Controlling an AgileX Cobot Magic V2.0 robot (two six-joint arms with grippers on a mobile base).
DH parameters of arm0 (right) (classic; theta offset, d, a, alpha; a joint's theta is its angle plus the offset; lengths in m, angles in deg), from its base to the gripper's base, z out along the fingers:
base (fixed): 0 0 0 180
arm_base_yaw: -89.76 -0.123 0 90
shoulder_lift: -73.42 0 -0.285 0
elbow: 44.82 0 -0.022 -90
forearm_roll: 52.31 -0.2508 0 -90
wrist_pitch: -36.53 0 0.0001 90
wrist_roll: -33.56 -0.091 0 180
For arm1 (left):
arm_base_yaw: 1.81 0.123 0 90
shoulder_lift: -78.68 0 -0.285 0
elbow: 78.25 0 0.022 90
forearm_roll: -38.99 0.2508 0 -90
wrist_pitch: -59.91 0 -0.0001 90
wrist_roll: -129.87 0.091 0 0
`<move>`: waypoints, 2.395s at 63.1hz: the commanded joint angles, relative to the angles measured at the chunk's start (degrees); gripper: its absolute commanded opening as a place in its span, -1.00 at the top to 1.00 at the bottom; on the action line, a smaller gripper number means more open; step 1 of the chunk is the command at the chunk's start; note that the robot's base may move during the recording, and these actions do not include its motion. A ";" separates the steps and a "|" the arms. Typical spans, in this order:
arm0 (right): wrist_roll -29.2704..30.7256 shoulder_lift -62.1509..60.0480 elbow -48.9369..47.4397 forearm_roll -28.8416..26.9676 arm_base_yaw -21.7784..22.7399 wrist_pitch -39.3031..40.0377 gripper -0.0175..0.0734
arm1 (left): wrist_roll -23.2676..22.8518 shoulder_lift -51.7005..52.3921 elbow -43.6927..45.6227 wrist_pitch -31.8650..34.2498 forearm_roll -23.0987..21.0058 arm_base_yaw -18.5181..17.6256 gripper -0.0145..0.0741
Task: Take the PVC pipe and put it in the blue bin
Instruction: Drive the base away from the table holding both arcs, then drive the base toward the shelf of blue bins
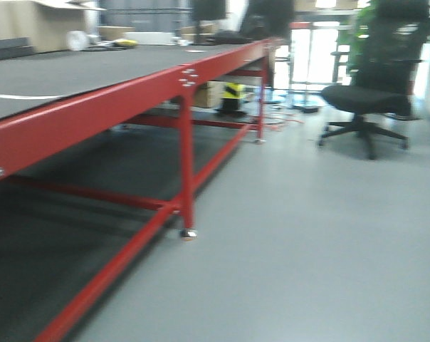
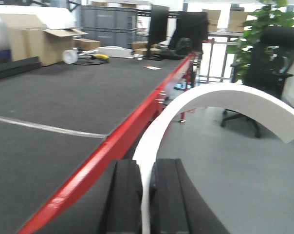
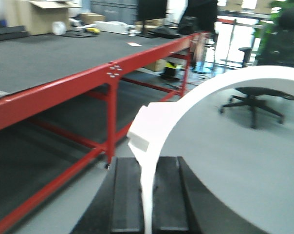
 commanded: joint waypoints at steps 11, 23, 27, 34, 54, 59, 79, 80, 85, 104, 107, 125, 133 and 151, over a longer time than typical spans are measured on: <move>0.23 -0.19 0.09 0.59 0.07 1.48 0.96 | 0.00 0.41 0.11 1.83 -0.14 -0.22 0.92; 0.23 -0.19 0.09 0.47 0.07 1.48 0.96 | 0.00 0.41 0.11 1.83 -0.14 -0.22 0.92; 0.23 -0.19 0.09 0.47 0.07 1.48 0.96 | 0.00 0.41 0.11 1.83 -0.14 -0.22 0.92; 0.23 -0.19 0.09 0.47 0.07 1.48 0.96 | 0.00 0.41 0.11 1.83 -0.14 -0.22 0.92; 0.23 -0.19 0.09 0.47 0.07 1.48 0.96 | 0.00 0.41 0.11 1.83 -0.14 -0.22 0.92; 0.23 -0.19 0.09 0.47 0.07 1.48 0.96 | 0.00 0.41 0.11 1.83 -0.14 -0.22 0.92; 0.23 -0.19 0.09 0.47 0.07 1.48 0.96 | 0.00 0.41 0.11 1.83 -0.14 -0.22 0.92; 0.23 -0.19 0.09 0.47 0.07 1.48 0.96 | 0.00 0.41 0.11 1.83 -0.14 -0.22 0.92; 0.23 -0.19 0.09 0.47 0.07 1.48 0.96 | 0.00 0.41 0.11 1.83 -0.14 -0.22 0.92; 0.23 -0.19 0.09 0.47 0.07 1.48 0.96 | 0.00 0.41 0.11 1.83 -0.14 -0.22 0.92; 0.23 -0.19 0.09 0.47 0.07 1.48 0.96 | 0.00 0.41 0.11 1.83 -0.14 -0.22 0.92; 0.23 -0.19 0.09 0.47 0.07 1.48 0.96 | 0.00 0.41 0.11 1.95 -0.14 -0.22 0.92; 0.23 -0.19 0.09 0.47 0.07 1.48 0.96 | 0.00 0.41 0.11 1.95 -0.14 -0.22 0.92; 0.23 -0.19 0.09 0.47 0.07 1.48 0.96 | 0.00 0.41 0.11 1.95 -0.14 -0.22 0.92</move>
